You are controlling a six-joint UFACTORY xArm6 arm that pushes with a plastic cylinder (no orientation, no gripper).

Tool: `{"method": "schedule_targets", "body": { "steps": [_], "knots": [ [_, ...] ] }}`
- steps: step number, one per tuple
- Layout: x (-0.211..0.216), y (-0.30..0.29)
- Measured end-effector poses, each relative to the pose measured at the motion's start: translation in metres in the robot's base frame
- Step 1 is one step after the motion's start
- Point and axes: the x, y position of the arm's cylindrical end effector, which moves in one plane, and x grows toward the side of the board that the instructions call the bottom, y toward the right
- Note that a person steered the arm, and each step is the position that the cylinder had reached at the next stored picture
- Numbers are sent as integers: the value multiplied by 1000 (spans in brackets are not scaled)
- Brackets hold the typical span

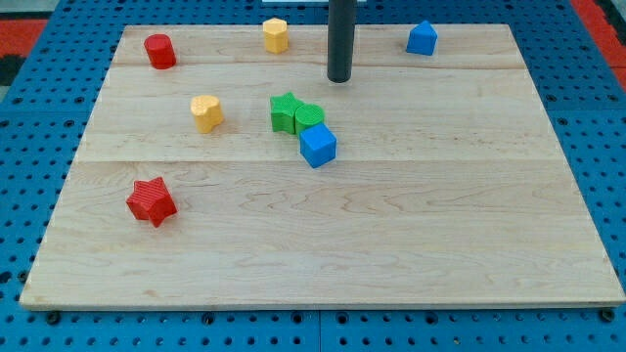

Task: Separate the green circle from the green star

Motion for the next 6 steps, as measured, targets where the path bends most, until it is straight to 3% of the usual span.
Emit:
{"method": "schedule_targets", "body": {
  "steps": [4, 6],
  "knots": [
    [0, 0],
    [46, -21]
  ]
}}
